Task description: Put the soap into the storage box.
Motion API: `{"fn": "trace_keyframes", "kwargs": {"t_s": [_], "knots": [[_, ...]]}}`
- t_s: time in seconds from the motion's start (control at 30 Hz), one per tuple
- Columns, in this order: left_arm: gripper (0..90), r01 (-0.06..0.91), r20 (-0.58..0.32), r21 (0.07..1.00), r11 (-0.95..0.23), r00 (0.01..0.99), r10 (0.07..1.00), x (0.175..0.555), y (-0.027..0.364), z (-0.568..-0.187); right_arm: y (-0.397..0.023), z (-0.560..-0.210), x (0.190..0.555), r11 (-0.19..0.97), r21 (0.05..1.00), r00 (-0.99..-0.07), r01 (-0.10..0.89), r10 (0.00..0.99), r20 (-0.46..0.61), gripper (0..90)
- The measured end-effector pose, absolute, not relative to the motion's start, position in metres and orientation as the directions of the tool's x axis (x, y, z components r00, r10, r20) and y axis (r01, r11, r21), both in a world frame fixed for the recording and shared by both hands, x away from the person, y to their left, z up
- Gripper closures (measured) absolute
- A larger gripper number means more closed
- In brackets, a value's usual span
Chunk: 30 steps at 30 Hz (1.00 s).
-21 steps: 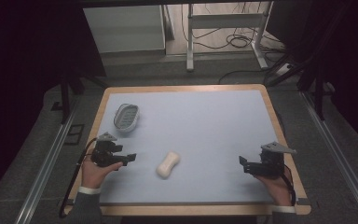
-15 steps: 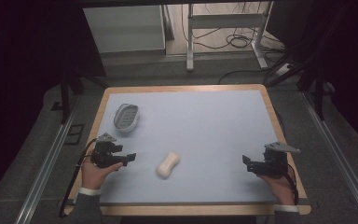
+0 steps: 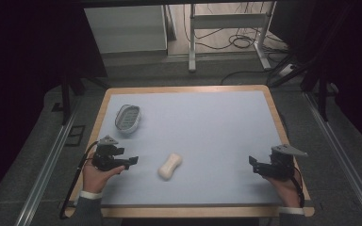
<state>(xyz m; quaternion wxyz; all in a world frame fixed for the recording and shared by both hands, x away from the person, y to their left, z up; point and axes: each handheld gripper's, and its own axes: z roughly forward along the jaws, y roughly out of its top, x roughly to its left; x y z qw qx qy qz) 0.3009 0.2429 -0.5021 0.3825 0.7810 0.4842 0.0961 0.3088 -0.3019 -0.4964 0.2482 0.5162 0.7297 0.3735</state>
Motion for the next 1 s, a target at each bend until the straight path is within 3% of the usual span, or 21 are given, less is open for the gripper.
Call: {"fn": "trace_keyframes", "kwargs": {"t_s": [0.63, 1.0], "knots": [[22.1, 0.667, -0.176, 0.684, -0.297, 0.545, 0.820, 0.298, 0.236, -0.475, -0.311, -0.496, 0.303, 0.157, 0.804, -0.331, 0.574, 0.942, 0.052, 5.7], [19.0, 0.645, -0.108, 0.655, -0.393, 0.595, 0.797, 0.306, 0.197, -0.460, -0.312, -0.497, 0.301, 0.163, 0.803, -0.328, 0.573, 0.944, 0.042, 5.7]]}}
